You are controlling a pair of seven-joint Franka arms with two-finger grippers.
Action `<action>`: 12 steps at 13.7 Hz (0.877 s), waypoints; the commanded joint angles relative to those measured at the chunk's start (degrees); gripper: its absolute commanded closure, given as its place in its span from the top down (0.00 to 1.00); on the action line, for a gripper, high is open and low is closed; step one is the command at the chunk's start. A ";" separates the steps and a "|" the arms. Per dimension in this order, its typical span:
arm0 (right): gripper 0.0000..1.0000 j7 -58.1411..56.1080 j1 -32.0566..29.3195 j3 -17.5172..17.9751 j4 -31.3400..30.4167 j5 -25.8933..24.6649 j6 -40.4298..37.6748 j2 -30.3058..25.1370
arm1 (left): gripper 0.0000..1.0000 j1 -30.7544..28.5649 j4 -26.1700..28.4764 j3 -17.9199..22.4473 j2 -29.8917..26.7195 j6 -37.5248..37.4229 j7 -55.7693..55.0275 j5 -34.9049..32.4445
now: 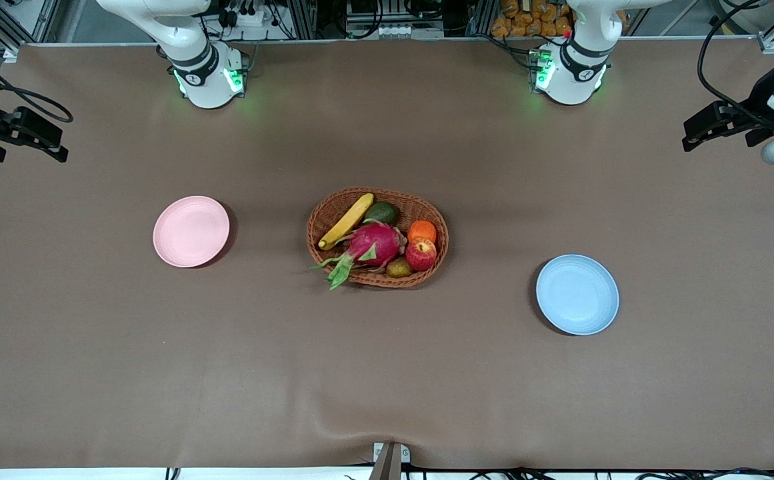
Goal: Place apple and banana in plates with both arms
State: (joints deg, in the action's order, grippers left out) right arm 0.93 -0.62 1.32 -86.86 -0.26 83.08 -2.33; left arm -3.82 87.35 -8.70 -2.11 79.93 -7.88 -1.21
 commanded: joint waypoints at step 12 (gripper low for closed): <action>1.00 0.83 -0.25 0.26 0.99 -0.53 -0.90 0.49 | 1.00 0.39 -1.57 -0.26 0.44 -0.30 0.67 0.15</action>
State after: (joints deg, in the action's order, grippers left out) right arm 0.93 -0.62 1.32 -86.86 -0.26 82.76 -2.33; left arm -3.69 86.98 -8.90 -2.11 79.93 -7.87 -1.20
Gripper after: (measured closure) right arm 0.000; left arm 0.000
